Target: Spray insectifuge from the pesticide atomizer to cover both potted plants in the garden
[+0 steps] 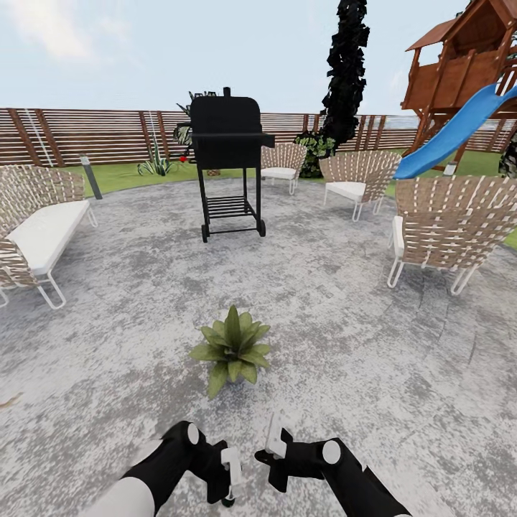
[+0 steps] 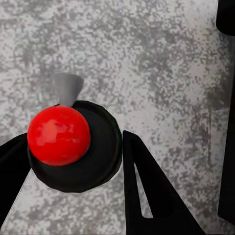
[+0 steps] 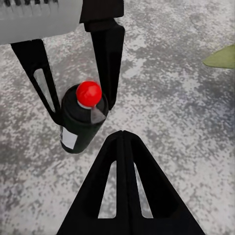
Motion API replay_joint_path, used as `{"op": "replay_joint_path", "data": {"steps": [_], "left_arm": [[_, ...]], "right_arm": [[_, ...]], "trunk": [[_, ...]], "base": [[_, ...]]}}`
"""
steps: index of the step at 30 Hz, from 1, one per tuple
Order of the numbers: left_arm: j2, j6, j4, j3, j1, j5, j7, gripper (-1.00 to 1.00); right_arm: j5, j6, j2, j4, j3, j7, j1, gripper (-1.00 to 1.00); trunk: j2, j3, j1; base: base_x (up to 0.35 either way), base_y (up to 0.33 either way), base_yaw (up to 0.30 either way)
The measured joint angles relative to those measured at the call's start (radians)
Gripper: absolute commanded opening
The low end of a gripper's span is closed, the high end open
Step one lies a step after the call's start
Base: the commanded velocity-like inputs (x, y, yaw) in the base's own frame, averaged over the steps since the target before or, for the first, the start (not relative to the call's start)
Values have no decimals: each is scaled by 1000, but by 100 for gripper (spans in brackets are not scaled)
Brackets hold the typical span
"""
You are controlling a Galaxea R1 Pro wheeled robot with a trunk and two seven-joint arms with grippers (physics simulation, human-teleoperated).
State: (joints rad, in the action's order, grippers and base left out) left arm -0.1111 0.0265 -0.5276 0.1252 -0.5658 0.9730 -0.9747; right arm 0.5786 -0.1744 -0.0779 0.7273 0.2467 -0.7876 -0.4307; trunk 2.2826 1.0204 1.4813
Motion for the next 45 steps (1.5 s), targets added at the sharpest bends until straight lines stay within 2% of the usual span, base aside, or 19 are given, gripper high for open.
{"op": "replay_joint_path", "data": {"steps": [8, 15, 26, 36, 45], "left_arm": [[-17, 0, 0, 0, 0, -1, 9, -100], [-19, -1, 0, -1, 0, -10, 30, -100], [-21, -5, 1, -3, 0, -13, 28, -100], [-33, -8, 2, -3, 0, -15, 24, -100], [-33, -10, 2, -3, 0, -32, 20, -100]], "right_arm": [[0, 0, 0, 0, 0, 0, 0, -100], [-1, 0, 0, 0, 0, 1, 0, -100], [0, 0, -5, 0, 0, 1, 0, -100], [0, 0, -5, 0, 0, 2, 0, -100], [0, 0, -5, 0, 0, 2, 0, -100]], "trunk": [[0, 0, 0], [0, 0, 0], [0, 0, 0], [0, 0, 0], [0, 0, 0]], "base": [[0, 0, 0], [0, 0, 0], [0, 0, 0], [0, 0, 0], [0, 0, 0]]}}
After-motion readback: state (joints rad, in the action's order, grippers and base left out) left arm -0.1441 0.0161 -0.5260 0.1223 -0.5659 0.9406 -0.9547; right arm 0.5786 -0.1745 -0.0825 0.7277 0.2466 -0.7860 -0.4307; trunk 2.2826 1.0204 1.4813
